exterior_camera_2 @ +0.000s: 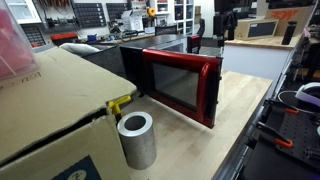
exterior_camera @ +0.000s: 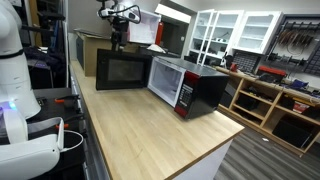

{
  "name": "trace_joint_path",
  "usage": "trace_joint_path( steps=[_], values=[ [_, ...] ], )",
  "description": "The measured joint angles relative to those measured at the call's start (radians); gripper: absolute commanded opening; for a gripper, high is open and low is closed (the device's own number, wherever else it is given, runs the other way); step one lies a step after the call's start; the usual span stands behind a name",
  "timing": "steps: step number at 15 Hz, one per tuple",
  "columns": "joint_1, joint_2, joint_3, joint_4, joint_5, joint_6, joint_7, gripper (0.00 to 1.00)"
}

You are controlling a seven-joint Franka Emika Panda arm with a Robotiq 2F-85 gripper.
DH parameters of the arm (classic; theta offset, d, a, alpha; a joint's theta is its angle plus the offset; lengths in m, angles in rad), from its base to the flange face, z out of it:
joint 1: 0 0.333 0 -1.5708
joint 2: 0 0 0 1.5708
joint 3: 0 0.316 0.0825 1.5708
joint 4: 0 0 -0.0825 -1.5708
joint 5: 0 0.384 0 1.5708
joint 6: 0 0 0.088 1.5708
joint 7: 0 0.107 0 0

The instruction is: Close the microwave door

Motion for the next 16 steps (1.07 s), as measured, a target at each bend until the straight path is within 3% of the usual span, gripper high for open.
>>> trace_joint_path(
  steps=[7,16],
  values=[
    [0.039,0.036,0.069,0.065,-0.036,0.05,0.05,1.0],
    [0.126,0.143,0.168,0.242,-0.081,0.06,0.08,1.0]
  ],
)
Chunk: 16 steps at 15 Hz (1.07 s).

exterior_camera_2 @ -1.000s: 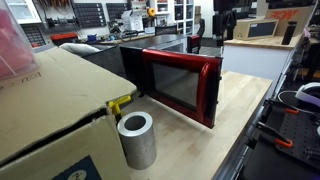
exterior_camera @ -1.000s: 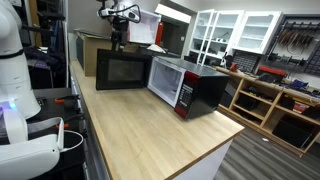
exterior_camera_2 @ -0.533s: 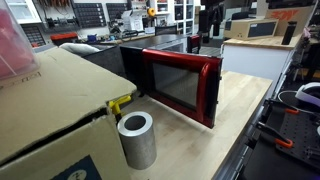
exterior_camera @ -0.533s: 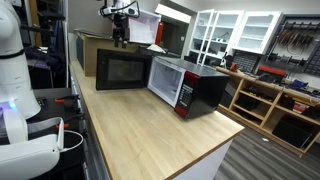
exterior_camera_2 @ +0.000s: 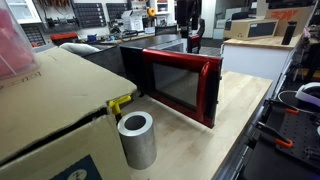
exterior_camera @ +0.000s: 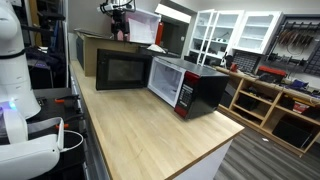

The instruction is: Close the microwave door

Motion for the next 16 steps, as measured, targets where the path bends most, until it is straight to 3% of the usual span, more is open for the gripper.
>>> trace_joint_path(
  steps=[5,6,7,16],
  values=[
    [0.047,0.062,0.025,0.034,-0.001,0.0,0.0,1.0],
    [0.053,0.075,0.026,0.035,-0.001,0.0,0.0,0.75],
    [0.058,0.089,0.026,0.036,-0.002,0.0,0.0,0.74],
    [0.118,0.184,0.035,0.057,-0.005,0.009,0.0,0.05]
  ],
)
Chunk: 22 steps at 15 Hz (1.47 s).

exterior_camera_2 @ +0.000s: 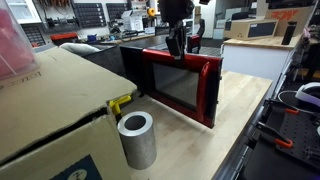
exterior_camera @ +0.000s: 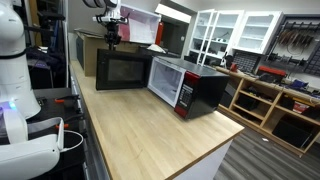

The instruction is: Close the microwave door

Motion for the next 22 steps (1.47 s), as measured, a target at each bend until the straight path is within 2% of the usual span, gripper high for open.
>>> trace_joint_path(
  steps=[1,7,15,18,22],
  values=[
    [0.005,0.004,0.001,0.0,-0.001,0.0,0.0,0.0],
    [0.008,0.017,0.0,-0.018,-0.078,0.0,0.055,0.0],
    [-0.012,0.011,-0.032,-0.113,-0.247,-0.018,0.183,0.0],
    [-0.021,-0.002,-0.041,-0.157,-0.333,-0.019,0.213,0.0],
    [-0.046,-0.029,-0.059,-0.218,-0.503,-0.018,0.235,0.0]
  ],
)
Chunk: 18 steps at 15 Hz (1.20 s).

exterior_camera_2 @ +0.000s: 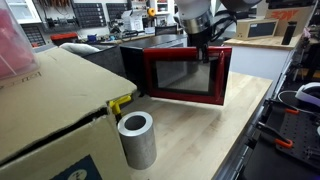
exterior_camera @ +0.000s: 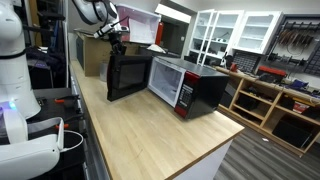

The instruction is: Close the microwave door

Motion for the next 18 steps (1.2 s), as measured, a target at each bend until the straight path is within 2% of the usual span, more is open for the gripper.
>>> trace_joint_path(
  steps=[4,10,18],
  values=[
    [-0.032,-0.032,-0.023,-0.064,-0.204,0.016,0.011,0.0],
    [-0.068,-0.055,-0.054,-0.153,-0.517,0.116,0.089,0.0],
    [-0.076,-0.055,-0.083,-0.191,-0.941,0.16,0.227,0.0]
  ],
)
